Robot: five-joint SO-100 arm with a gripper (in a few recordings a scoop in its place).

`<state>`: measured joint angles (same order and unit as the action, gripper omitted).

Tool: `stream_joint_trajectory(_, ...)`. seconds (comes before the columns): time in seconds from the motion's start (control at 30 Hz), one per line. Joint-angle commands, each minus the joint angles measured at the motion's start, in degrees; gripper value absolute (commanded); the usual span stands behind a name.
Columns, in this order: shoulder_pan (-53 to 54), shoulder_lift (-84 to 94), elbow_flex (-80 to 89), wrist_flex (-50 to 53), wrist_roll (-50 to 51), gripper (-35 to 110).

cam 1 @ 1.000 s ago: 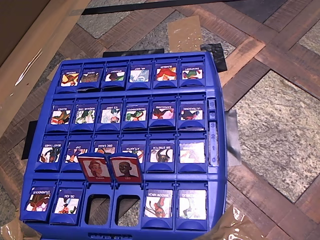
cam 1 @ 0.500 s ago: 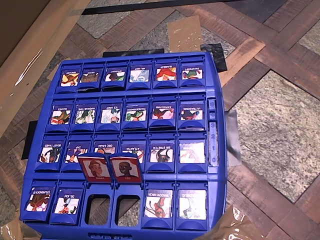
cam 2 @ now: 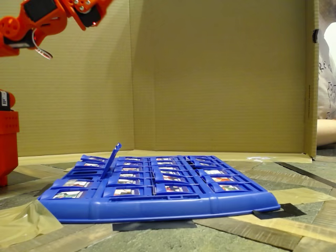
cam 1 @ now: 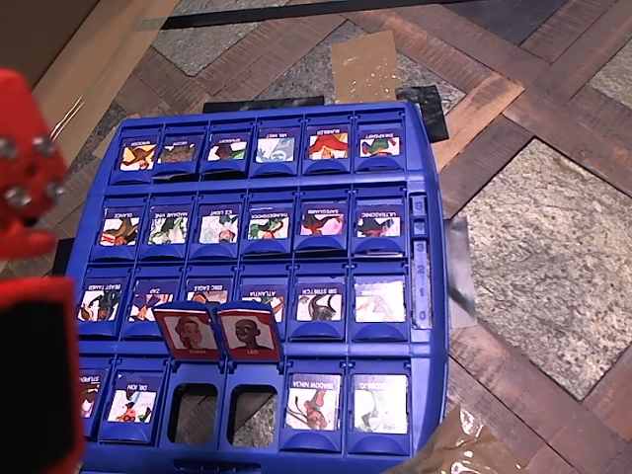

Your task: Flip A3.

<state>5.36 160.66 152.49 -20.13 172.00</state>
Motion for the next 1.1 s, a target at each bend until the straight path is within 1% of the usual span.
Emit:
stream_joint_trajectory(0.0,1.05,-3.60,-5.80,7.29,-0.35,0)
stream_joint_trajectory(0.27,3.69,-12.48,-15.64,30.32,0.44,0)
stream_joint_trajectory(0.5,5.27,-21.71,-24.52,53.00,0.62,0)
stream_joint_trajectory(0.6,6.24,-25.22,-25.49,55.28,0.79,0)
stream_joint_trajectory(0.77,6.59,-28.83,-26.10,54.76,1.23,0)
stream_joint_trajectory(0.97,6.77,-35.16,-32.08,67.94,1.23,0)
stream_joint_trajectory(1.07,7.12,-37.62,-33.13,71.19,1.32,0)
